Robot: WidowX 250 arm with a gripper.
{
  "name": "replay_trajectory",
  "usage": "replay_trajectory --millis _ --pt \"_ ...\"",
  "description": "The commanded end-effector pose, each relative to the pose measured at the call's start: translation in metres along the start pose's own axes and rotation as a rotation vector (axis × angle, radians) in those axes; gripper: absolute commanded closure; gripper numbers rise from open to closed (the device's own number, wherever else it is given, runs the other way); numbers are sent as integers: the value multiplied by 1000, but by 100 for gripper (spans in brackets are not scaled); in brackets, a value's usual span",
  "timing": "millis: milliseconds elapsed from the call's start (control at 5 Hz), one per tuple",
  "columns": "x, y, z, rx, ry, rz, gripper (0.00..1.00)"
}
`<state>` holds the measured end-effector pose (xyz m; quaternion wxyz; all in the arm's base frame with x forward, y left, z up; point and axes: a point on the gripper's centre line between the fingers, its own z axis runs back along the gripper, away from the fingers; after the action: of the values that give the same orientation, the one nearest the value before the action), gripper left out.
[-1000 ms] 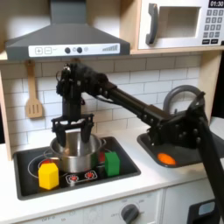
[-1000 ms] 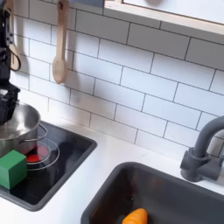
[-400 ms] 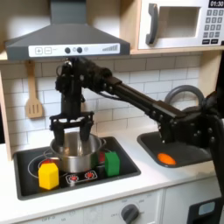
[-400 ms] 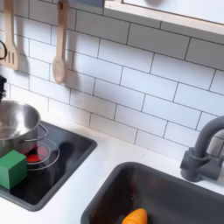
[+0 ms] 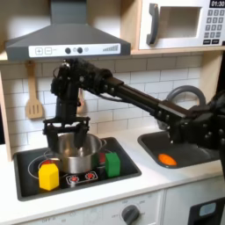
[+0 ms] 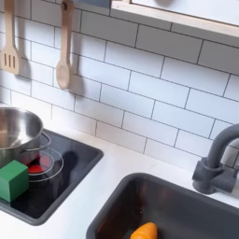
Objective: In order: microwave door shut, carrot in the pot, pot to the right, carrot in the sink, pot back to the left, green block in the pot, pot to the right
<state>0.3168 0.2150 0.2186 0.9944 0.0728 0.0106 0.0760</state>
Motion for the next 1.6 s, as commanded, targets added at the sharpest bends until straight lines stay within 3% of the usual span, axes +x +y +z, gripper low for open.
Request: replay_trajectory --millis 0,600,1000,1400 --pt "-10 13 -13 10 38 33 0" --pt "-20 34 -24 54 76 73 0" --pt "-27 42 -30 46 95 84 0" --pt "-27 40 -32 22 82 79 0"
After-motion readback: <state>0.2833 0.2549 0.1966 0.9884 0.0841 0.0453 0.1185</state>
